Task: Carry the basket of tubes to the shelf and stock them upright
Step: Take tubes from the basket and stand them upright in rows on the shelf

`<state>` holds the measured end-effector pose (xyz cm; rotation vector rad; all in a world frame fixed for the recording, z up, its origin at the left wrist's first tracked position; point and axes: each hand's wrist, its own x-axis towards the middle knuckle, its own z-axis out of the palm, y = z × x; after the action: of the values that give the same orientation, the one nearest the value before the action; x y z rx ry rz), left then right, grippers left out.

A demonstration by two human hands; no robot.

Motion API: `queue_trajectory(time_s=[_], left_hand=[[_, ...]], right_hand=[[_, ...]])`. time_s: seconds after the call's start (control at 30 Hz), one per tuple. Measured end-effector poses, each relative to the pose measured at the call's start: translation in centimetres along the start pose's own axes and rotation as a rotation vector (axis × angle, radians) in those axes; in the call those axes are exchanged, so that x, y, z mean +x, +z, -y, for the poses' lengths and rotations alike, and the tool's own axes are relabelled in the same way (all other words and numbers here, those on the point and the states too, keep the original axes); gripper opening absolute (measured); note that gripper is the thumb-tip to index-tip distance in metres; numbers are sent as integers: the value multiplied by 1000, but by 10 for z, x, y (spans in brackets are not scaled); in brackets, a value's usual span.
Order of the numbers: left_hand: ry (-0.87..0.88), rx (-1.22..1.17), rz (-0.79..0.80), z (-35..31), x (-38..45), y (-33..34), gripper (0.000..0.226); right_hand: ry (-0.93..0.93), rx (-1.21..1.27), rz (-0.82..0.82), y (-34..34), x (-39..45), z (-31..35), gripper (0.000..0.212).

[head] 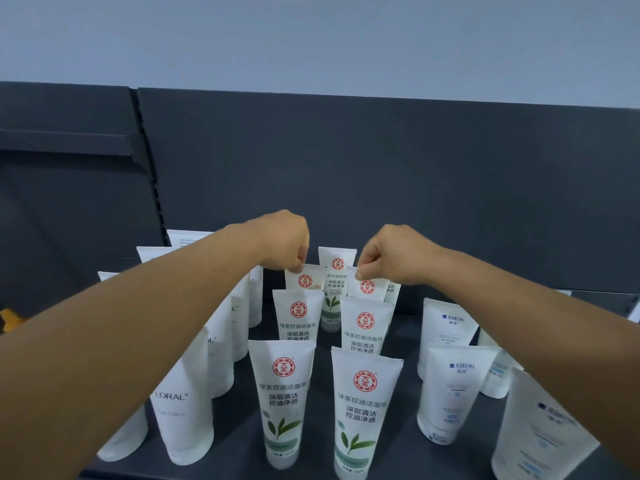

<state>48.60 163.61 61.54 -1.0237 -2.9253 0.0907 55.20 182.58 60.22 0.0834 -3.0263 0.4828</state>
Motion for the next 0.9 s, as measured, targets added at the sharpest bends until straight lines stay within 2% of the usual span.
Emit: queue_trajectory(time_s=[0.13, 0.27, 0.4, 0.5, 0.7, 0.9], left_hand=[[-1, -157, -80, 1, 4, -7, 18], [9, -165, -153, -4, 16, -7, 22], [18, -140, -124, -7, 35, 0, 28], [17, -128, -108, -9, 47, 4, 31], [26, -114, -66, -12, 64, 9, 24], [9, -48, -51, -4, 68, 6, 19]], right_hand=[[38, 52, -86, -12, 2, -7, 18], [64, -75, -118, -19, 9, -17, 18], [108, -157, -75, -17, 21, -28, 21], [122, -185, -48, -14, 29, -32, 15], [94, -205, -30, -11, 39, -32, 19], [56, -181, -30, -8, 48, -28, 15]])
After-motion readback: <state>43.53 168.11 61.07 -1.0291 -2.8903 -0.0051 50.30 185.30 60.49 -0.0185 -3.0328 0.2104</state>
